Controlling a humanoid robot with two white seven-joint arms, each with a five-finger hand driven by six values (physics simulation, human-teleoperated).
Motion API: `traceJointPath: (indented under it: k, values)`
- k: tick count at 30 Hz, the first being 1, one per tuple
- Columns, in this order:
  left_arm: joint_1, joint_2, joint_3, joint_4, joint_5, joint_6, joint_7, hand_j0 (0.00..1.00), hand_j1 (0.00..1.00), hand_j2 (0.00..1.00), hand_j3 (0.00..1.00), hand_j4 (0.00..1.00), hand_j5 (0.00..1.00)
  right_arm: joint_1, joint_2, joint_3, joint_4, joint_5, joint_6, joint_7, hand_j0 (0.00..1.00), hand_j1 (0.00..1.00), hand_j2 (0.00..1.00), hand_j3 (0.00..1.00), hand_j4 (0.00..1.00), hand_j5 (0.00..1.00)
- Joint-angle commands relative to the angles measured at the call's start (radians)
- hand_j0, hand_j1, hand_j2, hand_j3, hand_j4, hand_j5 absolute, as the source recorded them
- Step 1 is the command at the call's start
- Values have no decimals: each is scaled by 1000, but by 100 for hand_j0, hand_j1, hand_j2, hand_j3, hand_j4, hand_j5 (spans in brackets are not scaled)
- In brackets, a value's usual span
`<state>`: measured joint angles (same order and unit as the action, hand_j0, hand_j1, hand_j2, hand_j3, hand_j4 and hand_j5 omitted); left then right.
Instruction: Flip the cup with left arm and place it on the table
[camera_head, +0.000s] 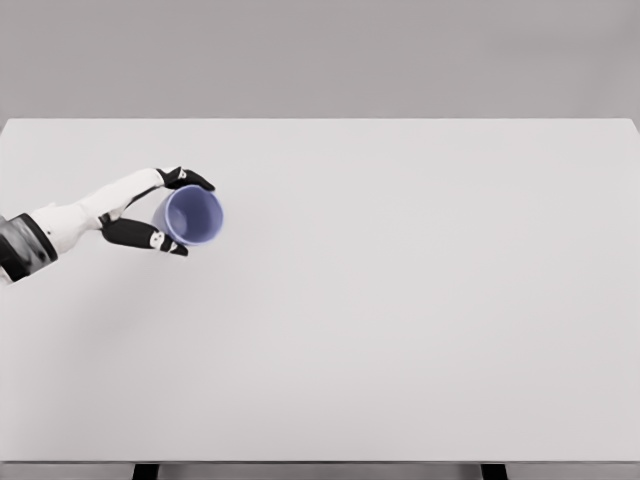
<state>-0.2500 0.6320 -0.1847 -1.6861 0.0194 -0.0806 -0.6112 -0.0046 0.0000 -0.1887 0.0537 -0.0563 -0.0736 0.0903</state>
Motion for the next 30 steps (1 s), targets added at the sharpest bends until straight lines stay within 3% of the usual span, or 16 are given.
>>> traceJointPath:
  k: [1, 4, 8, 13, 20, 30]
  values:
    - [0, -18, 13, 12, 46, 5, 0, 67, 67, 67, 67, 67, 67, 0, 0, 0, 0, 0, 0, 0, 100, 100, 100, 100, 100, 100]
    - [-17, -25, 8, 42, 139, 5, 0, 67, 67, 67, 67, 67, 67, -2, 0, 0, 0, 0, 0, 0, 100, 100, 100, 100, 100, 100]
    - [-15, -52, 11, 45, 191, 5, 0, 67, 67, 67, 67, 67, 67, 0, 0, 0, 0, 0, 0, 0, 100, 100, 100, 100, 100, 100]
    - [-8, -75, 11, 54, 204, 4, 0, 67, 67, 67, 67, 67, 67, -2, 0, 0, 0, 0, 0, 0, 100, 100, 100, 100, 100, 100]
    - [-2, -97, 4, 123, 292, -7, 0, 68, 68, 68, 68, 68, 68, -2, 0, 0, 2, 0, 0, 0, 100, 100, 100, 100, 100, 100]
    - [60, -134, 2, 131, 300, -10, 0, 68, 68, 68, 68, 68, 68, 0, 0, 0, 0, 0, 0, 0, 100, 100, 100, 100, 100, 100]
